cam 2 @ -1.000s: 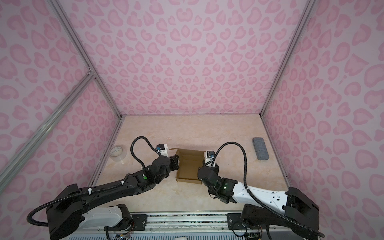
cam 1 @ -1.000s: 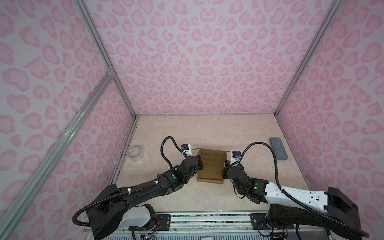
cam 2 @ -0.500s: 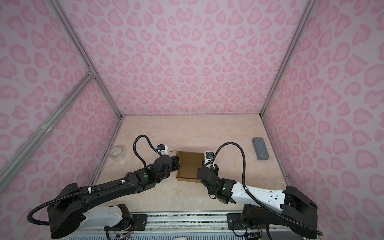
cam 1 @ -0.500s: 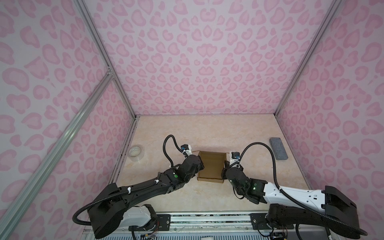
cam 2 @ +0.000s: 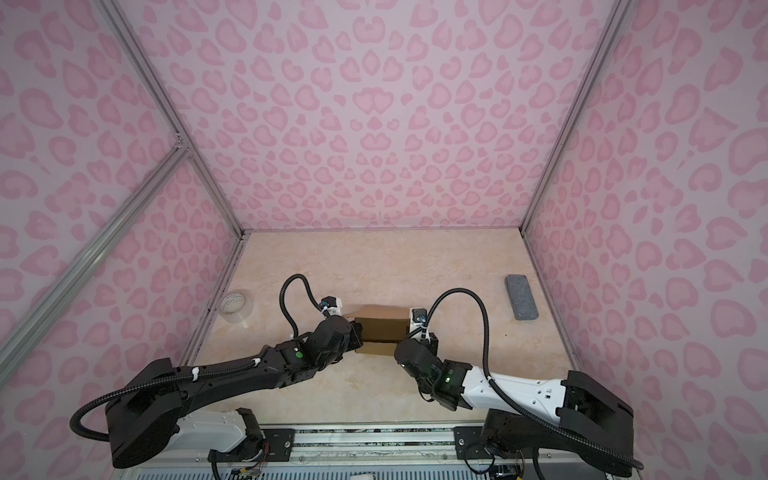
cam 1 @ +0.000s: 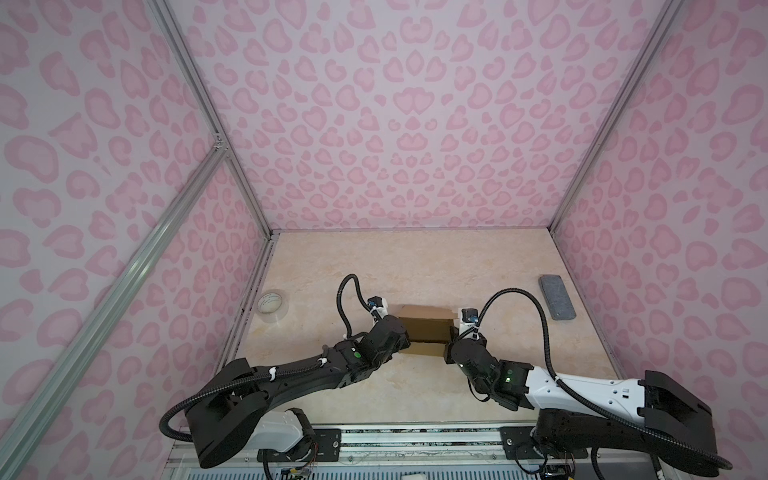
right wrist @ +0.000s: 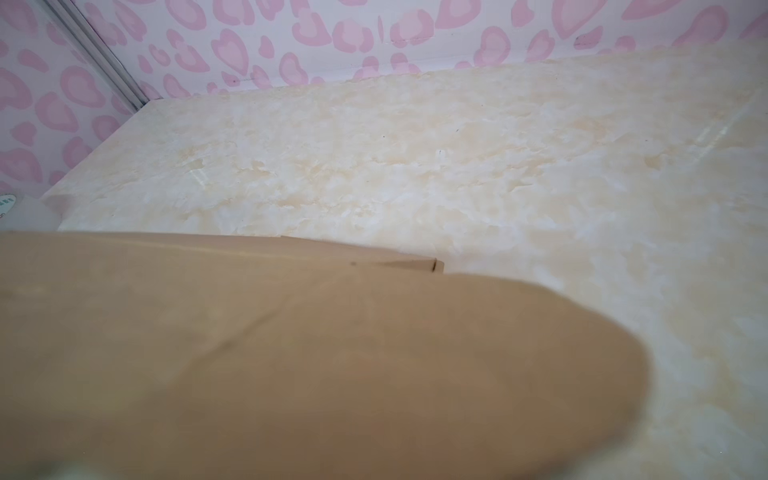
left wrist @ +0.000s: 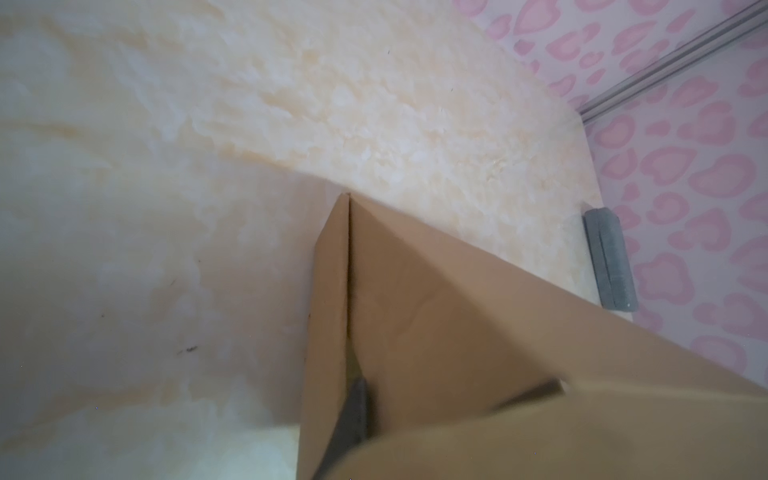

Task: Fold the paper box

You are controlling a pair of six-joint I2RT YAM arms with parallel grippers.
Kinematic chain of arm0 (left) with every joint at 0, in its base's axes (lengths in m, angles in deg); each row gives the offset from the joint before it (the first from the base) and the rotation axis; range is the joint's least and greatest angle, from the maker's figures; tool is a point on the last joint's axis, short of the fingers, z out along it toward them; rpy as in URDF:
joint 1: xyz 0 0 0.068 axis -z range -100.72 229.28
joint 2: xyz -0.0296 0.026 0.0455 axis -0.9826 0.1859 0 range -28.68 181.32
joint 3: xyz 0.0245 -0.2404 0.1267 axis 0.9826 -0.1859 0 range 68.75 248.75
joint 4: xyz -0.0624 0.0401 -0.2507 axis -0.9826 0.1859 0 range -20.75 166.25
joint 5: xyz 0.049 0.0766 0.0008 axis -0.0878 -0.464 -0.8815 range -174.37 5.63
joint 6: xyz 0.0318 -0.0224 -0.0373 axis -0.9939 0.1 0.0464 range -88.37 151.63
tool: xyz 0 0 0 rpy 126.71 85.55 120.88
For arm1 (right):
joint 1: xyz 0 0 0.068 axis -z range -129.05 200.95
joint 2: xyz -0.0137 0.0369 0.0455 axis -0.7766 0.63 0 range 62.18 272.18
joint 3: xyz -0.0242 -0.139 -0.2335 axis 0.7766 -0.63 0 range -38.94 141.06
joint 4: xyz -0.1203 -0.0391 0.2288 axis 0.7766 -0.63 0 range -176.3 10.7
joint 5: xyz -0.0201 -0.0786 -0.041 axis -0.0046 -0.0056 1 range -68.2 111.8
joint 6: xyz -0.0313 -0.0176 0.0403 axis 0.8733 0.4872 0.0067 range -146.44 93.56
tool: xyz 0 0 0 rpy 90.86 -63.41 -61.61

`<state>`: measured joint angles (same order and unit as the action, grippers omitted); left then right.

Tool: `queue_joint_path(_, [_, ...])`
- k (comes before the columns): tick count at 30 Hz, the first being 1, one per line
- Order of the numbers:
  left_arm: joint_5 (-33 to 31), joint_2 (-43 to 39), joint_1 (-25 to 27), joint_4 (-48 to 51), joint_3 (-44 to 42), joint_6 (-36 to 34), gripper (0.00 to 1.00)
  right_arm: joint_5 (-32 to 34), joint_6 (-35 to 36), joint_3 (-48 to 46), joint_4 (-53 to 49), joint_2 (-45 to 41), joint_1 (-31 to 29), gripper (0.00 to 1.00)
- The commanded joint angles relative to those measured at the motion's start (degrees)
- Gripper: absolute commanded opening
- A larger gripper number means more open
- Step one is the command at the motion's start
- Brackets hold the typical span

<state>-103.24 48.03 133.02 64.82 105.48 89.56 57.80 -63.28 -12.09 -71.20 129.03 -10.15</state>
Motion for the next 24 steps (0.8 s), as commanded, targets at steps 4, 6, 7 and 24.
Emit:
queue_joint_path(4, [-2.4,-4.5,0.3,4.1,-0.3,-1.3,0.35,1.9,0.1,-2.1,3.8,0.2,-0.1,0.00])
queue_joint_path(6, [-3.4,-6.2,0.4,5.0,-0.3,-1.9,0.49,2.2,0.2,-2.6,4.6,0.4,-0.1,0.00])
queue_joint_path(7, [-3.8,-6.9,0.5,5.5,-0.2,-2.0,0.64,2.2,0.2,-2.7,4.8,0.4,-0.1,0.00])
queue_joint_path(24, [-7.1,-24.1,1.8,13.6,-0.8,-4.0,0.78,2.7,-0.3,-3.9,4.3,0.8,-0.2,0.00])
